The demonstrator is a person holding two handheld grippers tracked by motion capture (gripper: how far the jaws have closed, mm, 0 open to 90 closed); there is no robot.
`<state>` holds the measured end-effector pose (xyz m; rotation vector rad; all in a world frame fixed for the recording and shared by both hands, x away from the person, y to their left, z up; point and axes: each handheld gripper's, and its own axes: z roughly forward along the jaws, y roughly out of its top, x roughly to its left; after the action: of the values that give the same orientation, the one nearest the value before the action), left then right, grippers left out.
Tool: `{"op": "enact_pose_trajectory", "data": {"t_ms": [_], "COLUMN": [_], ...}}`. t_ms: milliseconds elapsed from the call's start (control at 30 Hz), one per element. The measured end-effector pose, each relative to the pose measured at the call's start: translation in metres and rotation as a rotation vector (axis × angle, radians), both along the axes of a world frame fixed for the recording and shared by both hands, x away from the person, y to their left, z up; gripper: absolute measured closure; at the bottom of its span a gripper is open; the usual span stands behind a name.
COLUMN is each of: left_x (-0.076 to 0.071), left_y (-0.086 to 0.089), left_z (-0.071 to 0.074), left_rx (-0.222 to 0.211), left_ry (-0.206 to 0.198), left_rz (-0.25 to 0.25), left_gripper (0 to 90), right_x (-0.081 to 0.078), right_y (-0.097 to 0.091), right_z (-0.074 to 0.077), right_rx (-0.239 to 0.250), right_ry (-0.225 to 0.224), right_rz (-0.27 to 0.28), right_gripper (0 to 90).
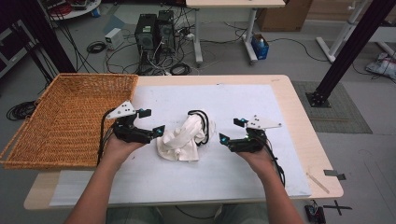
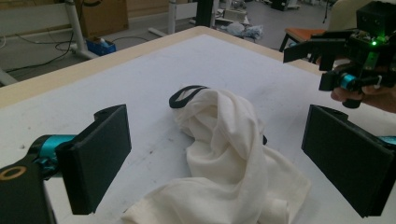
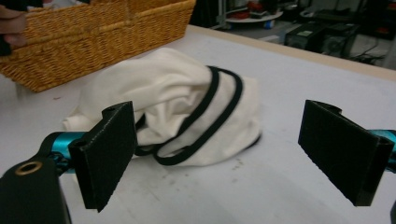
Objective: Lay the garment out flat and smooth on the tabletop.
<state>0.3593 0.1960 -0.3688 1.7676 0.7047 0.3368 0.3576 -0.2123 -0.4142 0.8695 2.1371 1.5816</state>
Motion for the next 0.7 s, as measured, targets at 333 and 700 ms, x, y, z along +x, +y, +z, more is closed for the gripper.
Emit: {"op": "enact_pose_trajectory", "data": {"t_ms": [333,700], "left_x": [-0.002,-0.008], "left_y": [-0.008,-0.023], "left_z": [-0.016,-0.02], "left_rx": [0.057,0.051], "left_ry": [0.045,0.043], "left_rz": [-0.028,-0.043], "left_gripper": [8.2,8.2], "right_x": [0.012,0.011], "right_y": [0.043,0.063], "right_z": [-0.015,-0.032], "right_rx": [0.0,-0.108], "right_ry": [0.083,0.099], "right_rz": [0.038,0.087], "right_gripper": [16.4,39.5]}}
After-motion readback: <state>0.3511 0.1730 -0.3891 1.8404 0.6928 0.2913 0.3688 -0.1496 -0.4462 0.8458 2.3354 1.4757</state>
